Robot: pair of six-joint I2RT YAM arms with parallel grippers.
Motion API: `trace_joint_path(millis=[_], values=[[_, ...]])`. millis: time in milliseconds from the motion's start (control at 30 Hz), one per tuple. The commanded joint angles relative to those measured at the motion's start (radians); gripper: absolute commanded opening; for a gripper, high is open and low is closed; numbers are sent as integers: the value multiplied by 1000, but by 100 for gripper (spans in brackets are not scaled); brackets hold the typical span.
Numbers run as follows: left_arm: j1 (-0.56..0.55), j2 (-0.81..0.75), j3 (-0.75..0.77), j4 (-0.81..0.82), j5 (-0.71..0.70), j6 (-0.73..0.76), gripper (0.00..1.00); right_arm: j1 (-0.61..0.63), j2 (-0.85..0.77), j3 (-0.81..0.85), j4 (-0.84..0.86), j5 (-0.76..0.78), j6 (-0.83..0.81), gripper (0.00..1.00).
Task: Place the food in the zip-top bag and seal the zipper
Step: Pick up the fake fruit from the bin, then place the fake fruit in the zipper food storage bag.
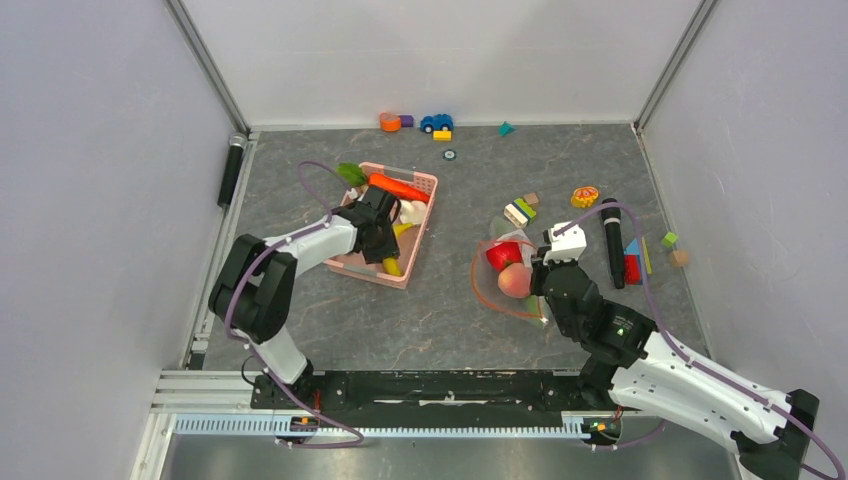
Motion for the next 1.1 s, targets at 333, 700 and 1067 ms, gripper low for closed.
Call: trace_joint_path(millis=[333,700,1067], values=[[-20,-363,10,-72,-135,13,18,0,-14,-3,46,4,-2,1],[-96,-629,-157,283,471,177,22,0,-7,21,79,-101,-9,1],[-336,-563,-167,597,841,365,23,0,-2,59,126,-315,28,0]])
